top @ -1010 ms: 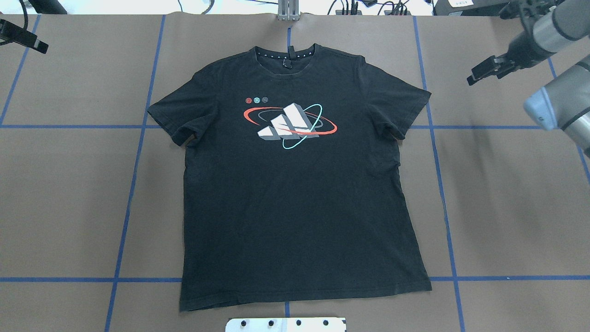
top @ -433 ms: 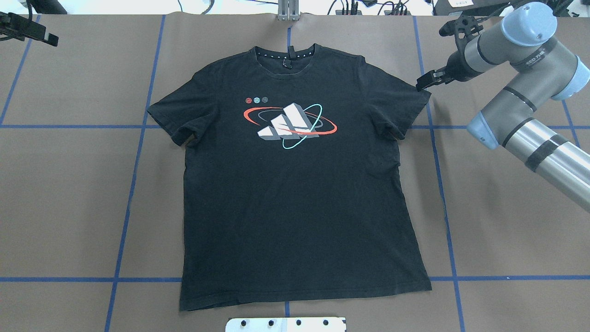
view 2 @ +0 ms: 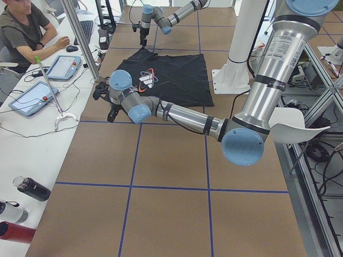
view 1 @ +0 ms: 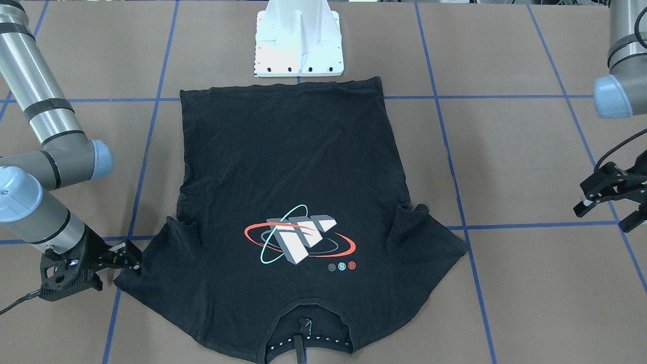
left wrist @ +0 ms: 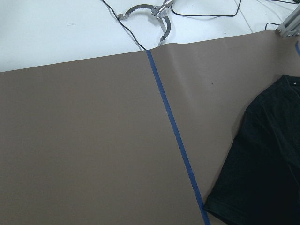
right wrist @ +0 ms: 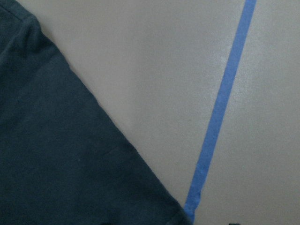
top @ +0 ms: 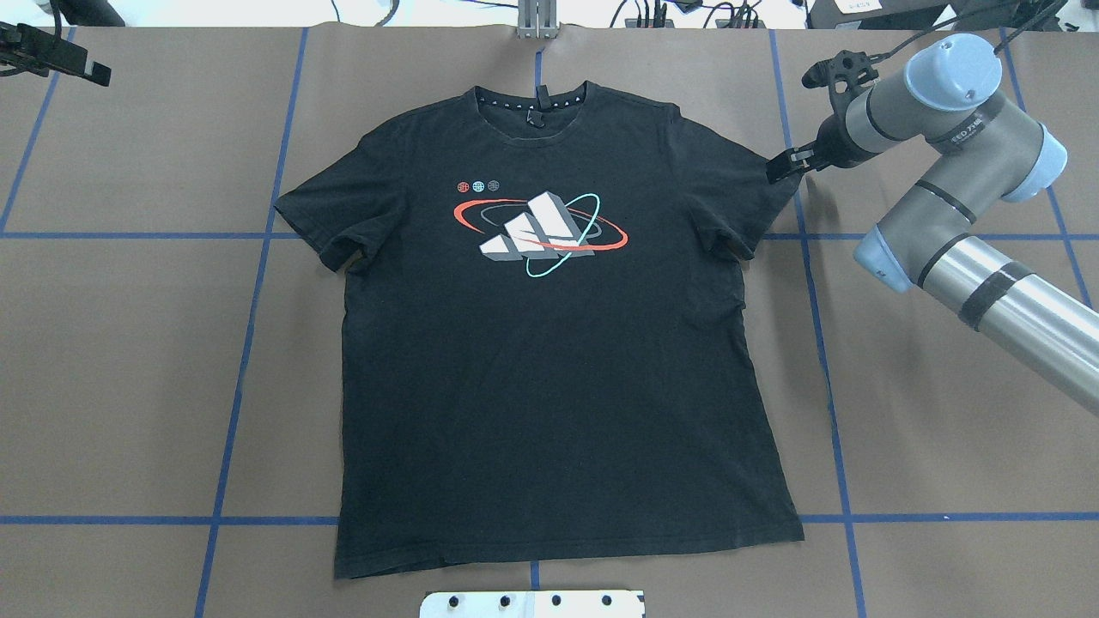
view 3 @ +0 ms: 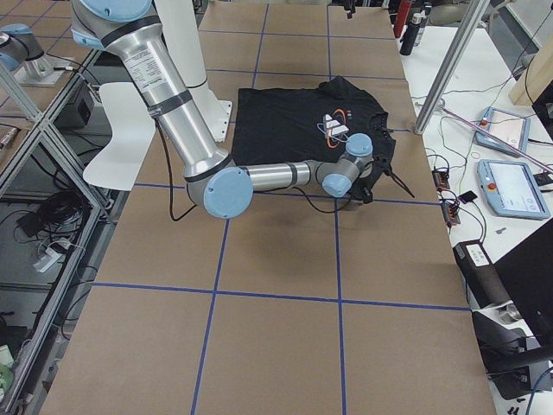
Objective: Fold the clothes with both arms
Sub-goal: 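Move the right gripper over the sleeve nearest it toward the collar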
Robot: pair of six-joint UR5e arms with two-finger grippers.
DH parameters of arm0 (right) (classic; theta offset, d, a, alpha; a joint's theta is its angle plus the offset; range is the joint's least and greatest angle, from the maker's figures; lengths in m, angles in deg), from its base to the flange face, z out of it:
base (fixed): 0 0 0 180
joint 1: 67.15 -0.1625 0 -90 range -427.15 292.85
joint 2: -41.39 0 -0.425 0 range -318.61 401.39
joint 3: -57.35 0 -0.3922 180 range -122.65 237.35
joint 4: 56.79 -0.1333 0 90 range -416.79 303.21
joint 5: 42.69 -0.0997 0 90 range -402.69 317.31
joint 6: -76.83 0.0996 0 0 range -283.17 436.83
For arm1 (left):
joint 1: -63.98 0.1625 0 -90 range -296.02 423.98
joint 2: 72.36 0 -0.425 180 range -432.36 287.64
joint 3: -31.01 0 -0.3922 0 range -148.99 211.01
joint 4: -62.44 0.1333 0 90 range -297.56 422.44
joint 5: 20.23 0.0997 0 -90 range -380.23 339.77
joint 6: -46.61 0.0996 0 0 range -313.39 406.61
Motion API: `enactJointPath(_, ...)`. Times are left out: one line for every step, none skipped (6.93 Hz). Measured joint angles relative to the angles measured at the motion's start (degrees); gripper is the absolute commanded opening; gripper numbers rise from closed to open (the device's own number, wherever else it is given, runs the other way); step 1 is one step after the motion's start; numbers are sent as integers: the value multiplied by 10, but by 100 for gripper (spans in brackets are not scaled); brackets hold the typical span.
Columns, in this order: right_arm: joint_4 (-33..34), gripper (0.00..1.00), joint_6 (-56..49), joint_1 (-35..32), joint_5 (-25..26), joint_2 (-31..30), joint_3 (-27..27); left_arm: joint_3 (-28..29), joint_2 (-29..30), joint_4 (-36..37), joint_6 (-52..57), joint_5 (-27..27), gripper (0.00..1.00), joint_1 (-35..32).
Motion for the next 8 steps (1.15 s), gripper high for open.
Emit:
enactJointPath(0, 58, 0, 0, 0, 1, -4, 0, 0, 0, 0, 0, 99, 0)
enactJointPath(0, 38, 2, 1, 0, 1, -6, 0, 0, 0, 0, 0, 99, 0)
enactJointPath(1, 18, 6, 1, 0, 1, -6, 1, 0, 0, 0, 0, 99, 0)
enactJointPath(1, 0, 10, 1, 0, 2, -7, 1, 0, 0, 0, 0, 99, 0)
enactJointPath(2, 0, 11, 1, 0, 2, -7, 2, 0, 0, 0, 0, 99, 0)
enactJointPath(2, 0, 12, 1, 0, 3, -7, 3, 0, 0, 0, 0, 99, 0)
enactJointPath(2, 0, 14, 0, -2, 6, -7, 3, 1, -1, 0, -1, 99, 0)
enactJointPath(3, 0, 23, -1, -13, 14, -6, 3, 1, 0, 1, -1, 99, 0)
